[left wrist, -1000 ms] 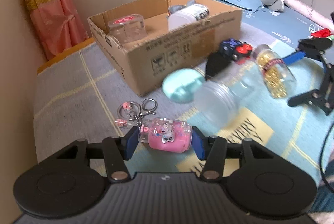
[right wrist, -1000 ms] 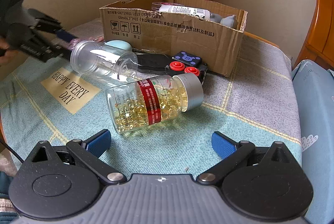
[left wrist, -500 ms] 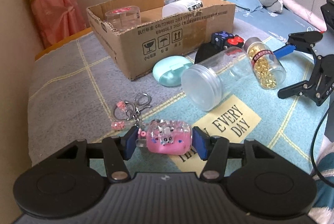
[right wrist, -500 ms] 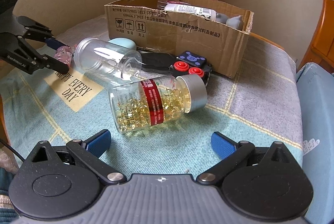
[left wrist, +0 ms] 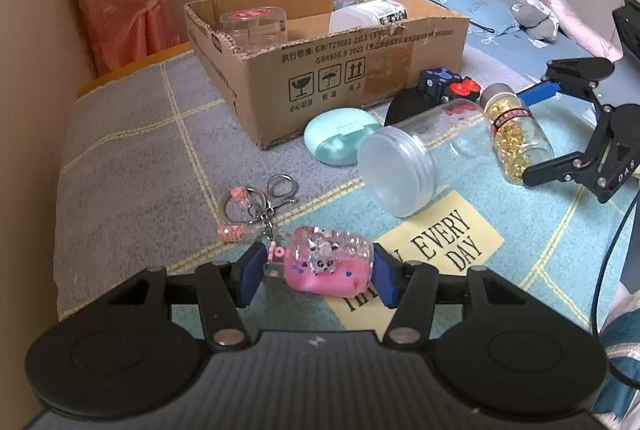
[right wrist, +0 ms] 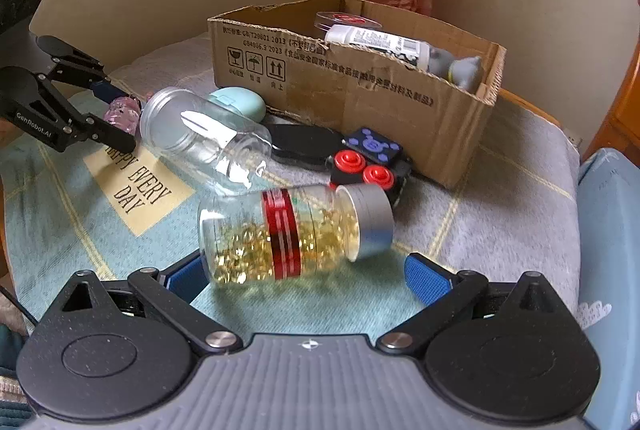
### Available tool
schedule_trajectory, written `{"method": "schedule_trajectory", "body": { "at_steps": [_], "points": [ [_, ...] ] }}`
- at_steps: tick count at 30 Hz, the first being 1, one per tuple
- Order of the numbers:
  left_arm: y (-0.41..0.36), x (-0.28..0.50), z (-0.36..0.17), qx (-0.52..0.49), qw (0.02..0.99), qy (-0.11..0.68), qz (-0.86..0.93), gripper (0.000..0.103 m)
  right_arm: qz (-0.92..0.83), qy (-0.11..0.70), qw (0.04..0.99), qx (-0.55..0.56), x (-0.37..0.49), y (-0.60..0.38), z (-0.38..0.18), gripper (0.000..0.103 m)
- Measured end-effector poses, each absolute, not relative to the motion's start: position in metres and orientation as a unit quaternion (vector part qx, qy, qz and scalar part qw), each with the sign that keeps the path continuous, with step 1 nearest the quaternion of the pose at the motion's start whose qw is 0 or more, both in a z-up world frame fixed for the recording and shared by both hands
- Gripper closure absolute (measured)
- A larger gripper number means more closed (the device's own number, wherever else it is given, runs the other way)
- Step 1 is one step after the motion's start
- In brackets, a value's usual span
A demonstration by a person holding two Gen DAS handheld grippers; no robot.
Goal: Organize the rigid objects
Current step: 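Grasp the pink keychain bottle with the left tool while the right tool holds the capsule bottle, then carry the pink bottle and capsule bottle into the box and open both tools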
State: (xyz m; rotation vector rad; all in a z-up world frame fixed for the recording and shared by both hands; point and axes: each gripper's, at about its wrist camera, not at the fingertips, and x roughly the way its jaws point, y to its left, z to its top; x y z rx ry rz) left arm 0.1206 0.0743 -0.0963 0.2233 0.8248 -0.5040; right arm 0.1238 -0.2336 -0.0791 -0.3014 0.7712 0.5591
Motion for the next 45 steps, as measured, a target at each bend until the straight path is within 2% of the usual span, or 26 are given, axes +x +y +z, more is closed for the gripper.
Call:
{"method": "schedule_trajectory", "body": {
  "at_steps": [10,15,21,33,45],
  "points": [
    [0.073,0.124,-0.097,0.102,0.880,0.397,-0.241,0.047,0.296,0.357,0.864,-0.194,0.138,-0.214,-0.078,0.000],
    [0.073,0.122,-0.096,0.103,0.878,0.401,-0.241,0.051,0.300,0.357,0.859,-0.213,0.137,-0.208,-0.078,0.003],
    [0.071,0.122,-0.091,0.113,0.873,0.410,-0.240,0.051,0.293,0.373,0.858,-0.196,0.139,-0.209,-0.076,0.003],
    [0.058,0.124,-0.045,0.175,0.856,0.395,-0.283,0.051,0.324,0.371,0.850,-0.183,0.138,-0.214,-0.038,0.003],
    [0.045,0.132,0.014,0.170,0.854,0.381,-0.309,0.051,0.334,0.335,0.864,-0.170,0.145,-0.232,0.007,0.003]
  ]
}}
